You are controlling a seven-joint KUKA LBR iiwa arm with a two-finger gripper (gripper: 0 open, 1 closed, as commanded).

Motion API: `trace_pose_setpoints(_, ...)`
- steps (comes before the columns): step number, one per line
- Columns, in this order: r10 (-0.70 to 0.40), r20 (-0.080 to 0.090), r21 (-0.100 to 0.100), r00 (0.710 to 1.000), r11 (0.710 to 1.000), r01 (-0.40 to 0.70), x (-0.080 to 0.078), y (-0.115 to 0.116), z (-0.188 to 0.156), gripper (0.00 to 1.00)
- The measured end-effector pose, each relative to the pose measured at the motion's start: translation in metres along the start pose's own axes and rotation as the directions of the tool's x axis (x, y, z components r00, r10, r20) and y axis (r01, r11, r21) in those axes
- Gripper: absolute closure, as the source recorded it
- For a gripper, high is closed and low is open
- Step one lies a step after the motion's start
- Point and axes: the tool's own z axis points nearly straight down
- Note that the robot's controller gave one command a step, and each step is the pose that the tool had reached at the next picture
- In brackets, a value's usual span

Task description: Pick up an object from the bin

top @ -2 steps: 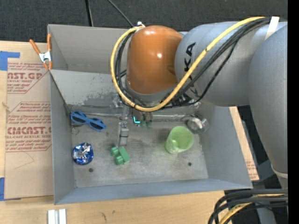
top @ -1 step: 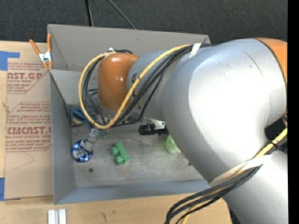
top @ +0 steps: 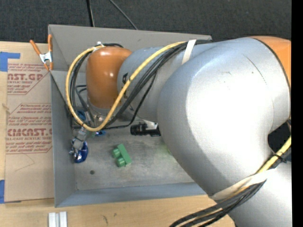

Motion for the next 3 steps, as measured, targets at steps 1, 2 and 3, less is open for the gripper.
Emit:
trace_pose_setpoints(1,0.223,-0.001,0.002,0.975,0.975,-0.223,-0.001,-0.001,0.000,0.00)
trace_pose_setpoints(2,0.379,-0.001,-0.004,0.926,0.925,-0.379,-0.011,-0.006,0.029,0.00)
trace_pose_setpoints(3,0.377,0.000,-0.002,0.926,0.926,-0.377,-0.012,-0.004,0.027,0.00)
